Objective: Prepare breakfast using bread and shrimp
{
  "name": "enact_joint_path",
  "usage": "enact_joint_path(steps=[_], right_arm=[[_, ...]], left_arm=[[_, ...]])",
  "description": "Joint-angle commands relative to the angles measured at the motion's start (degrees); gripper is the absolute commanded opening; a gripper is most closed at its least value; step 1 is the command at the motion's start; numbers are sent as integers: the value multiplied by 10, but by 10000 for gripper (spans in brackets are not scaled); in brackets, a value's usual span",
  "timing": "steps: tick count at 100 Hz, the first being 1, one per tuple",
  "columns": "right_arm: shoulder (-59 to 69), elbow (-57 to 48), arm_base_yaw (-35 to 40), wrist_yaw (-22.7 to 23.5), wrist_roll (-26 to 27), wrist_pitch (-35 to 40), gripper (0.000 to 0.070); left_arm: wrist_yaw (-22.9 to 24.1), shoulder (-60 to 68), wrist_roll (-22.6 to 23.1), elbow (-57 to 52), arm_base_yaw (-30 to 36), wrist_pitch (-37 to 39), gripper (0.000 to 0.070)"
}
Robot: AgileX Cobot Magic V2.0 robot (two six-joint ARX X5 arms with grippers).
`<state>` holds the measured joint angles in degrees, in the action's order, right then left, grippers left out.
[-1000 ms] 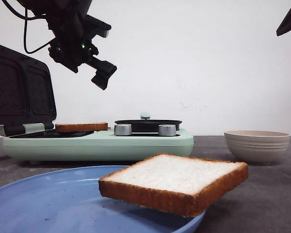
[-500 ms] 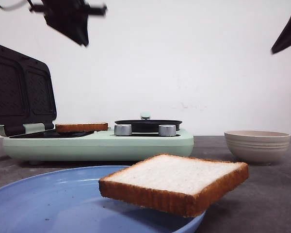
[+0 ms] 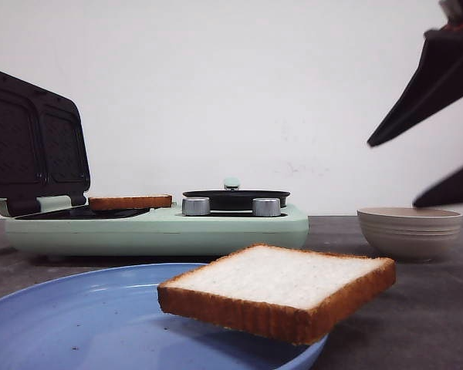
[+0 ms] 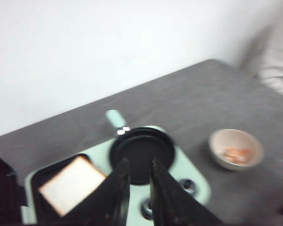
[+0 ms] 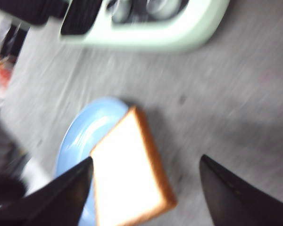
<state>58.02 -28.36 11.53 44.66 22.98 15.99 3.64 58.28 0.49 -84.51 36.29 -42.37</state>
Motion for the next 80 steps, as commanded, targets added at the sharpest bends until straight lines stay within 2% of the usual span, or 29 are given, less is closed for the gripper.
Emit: enact_joint_path(steps=[1,22,57,71,80], right_arm=[[27,-10,3,11,4,9,498],[94,-10,24,30,-2,21,498],[169,-10,63,29,2,3,498],[176,-10,70,31,11,-15,495],[176,-10,75,33,29,-36,466]], left_arm=[[0,-27,-20,-8,19,-21,3],[27,-120,-34,-8,36,-83,3],[97,-209,-33,-8,36,-127,2],[103,-218,-34,-8,36,-153,3],[103,-219,-34,-8,36,-170,2]])
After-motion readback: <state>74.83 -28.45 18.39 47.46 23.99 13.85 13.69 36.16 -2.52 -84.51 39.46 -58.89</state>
